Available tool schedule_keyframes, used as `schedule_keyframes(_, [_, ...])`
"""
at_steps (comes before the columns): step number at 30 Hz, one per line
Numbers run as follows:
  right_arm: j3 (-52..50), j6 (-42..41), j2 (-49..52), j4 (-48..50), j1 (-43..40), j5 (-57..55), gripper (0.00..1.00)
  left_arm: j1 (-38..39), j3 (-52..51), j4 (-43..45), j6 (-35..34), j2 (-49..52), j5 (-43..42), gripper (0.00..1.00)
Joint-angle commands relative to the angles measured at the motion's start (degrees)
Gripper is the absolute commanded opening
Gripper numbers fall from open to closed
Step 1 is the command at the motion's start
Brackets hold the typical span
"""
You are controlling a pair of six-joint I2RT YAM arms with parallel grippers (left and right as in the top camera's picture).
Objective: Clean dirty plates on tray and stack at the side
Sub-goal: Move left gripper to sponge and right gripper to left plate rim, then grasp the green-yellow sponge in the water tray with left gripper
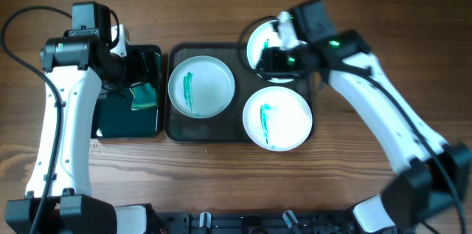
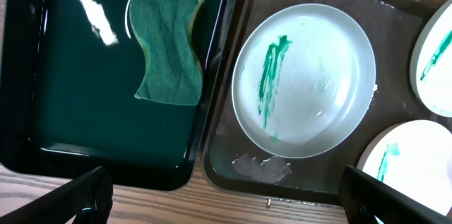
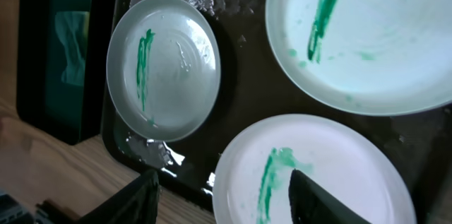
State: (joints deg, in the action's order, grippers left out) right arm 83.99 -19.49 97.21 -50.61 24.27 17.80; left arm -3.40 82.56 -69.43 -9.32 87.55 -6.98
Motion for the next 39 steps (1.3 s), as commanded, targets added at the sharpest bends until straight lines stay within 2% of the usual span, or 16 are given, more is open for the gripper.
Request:
schedule_keyframes(1, [6.29, -3.43, 8.98, 2.71, 3.23, -2.45, 0.48, -0.22, 0.94, 1.33, -0.46, 0.33, -0.87, 1.0])
schedule_keyframes(7, [8.07, -6.64, 21.29, 9.77, 4.98, -2.99, 0.44, -0.26, 0.92, 1.6, -0.5, 0.33, 3.56, 1.0])
schedule_keyframes(11, [8.04, -6.62, 26.8, 11.85, 5.79, -0.63, 0.36, -0.26, 0.92, 1.57, -6.84, 0.33, 10.71, 0.97])
schedule_keyframes(14, [8.02, -6.62, 28.35, 12.39, 6.19, -0.61, 0.31, -0.26, 0.92, 1.57, -7.89, 0.33, 12.04, 0.93])
schedule_keyframes(23, [5.95, -6.62, 29.14, 13.03, 6.69, -0.39, 0.29, -1.03, 0.92, 1.92, -7.89, 0.92, 12.46, 0.91])
schedule_keyframes(27, [4.63, -7.69, 29.44, 13.6, 6.69, -0.42, 0.17, -2.86, 0.92, 1.33, -8.13, 3.39, 12.44, 0.91])
schedule_keyframes(31, [4.61, -8.37, 29.99, 13.73, 6.69, -0.39, 0.11, -4.0, 0.92, 0.42, -9.2, 7.8, 12.46, 0.9])
schedule_keyframes(32, [4.61, -9.11, 29.99, 13.73, 6.69, -0.44, 0.05, -4.35, 0.92, 0.46, -9.42, 9.09, 12.44, 0.88])
schedule_keyframes(37, [4.61, -9.18, 29.99, 13.77, 6.69, -0.68, 0.04, -5.25, 0.92, 2.62, -9.07, 13.68, 12.39, 0.7])
schedule_keyframes(39, [4.61, -9.18, 29.99, 13.81, 6.69, -0.68, 0.04, -5.18, 0.92, 4.76, -7.15, 15.19, 9.68, 0.69])
